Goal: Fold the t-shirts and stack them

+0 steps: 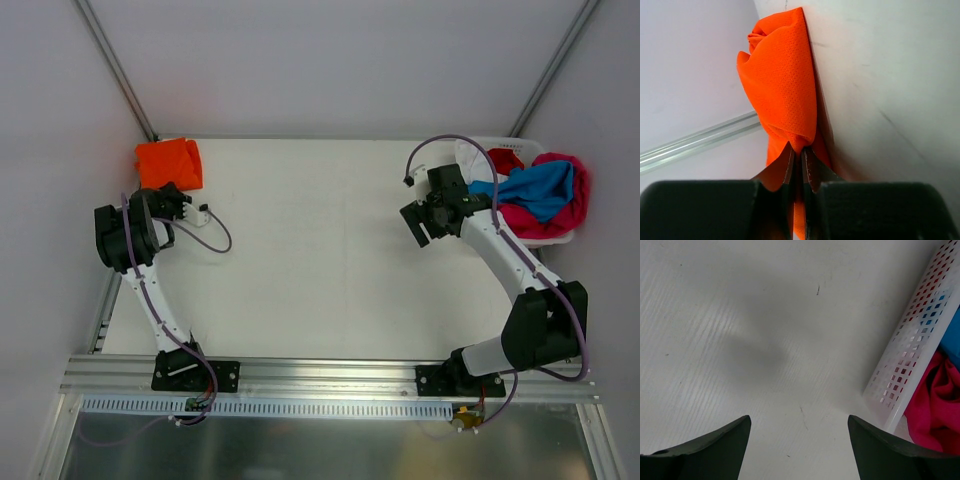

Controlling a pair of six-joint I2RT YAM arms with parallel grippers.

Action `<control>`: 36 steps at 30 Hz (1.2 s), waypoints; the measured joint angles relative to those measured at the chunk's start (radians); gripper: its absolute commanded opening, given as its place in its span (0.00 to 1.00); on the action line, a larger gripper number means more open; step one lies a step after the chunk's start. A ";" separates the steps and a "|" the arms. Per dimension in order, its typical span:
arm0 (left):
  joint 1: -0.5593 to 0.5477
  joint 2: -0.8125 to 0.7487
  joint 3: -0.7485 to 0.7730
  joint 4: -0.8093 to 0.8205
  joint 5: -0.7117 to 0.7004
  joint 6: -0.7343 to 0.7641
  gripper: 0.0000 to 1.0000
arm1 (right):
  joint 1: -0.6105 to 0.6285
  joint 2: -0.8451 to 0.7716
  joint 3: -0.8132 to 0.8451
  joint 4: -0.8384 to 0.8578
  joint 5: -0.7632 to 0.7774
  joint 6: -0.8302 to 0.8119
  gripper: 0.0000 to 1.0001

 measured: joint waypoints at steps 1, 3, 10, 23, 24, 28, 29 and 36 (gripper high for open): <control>0.001 0.010 0.021 -0.003 0.005 0.005 0.00 | -0.001 0.002 0.000 0.000 0.000 0.000 0.83; 0.002 0.026 0.055 -0.011 0.014 0.017 0.00 | -0.004 0.005 0.000 0.000 0.001 0.000 0.83; -0.003 0.091 0.183 -0.048 0.061 0.040 0.00 | -0.023 0.035 0.000 0.000 0.003 -0.001 0.83; -0.017 0.103 0.245 -0.192 0.130 0.051 0.00 | -0.071 0.063 0.000 0.000 0.007 -0.001 0.83; -0.021 0.104 0.250 -0.198 0.124 0.051 0.00 | -0.072 0.063 0.000 0.000 0.007 -0.001 0.83; -0.051 0.104 0.255 -0.202 0.055 0.042 0.00 | -0.077 0.063 0.000 0.000 0.006 -0.001 0.83; -0.061 0.100 0.246 -0.194 0.047 0.038 0.00 | -0.079 0.063 0.000 0.000 0.005 -0.001 0.83; -0.075 0.044 0.115 -0.128 0.068 0.026 0.00 | -0.080 0.063 0.000 0.000 -0.001 0.000 0.83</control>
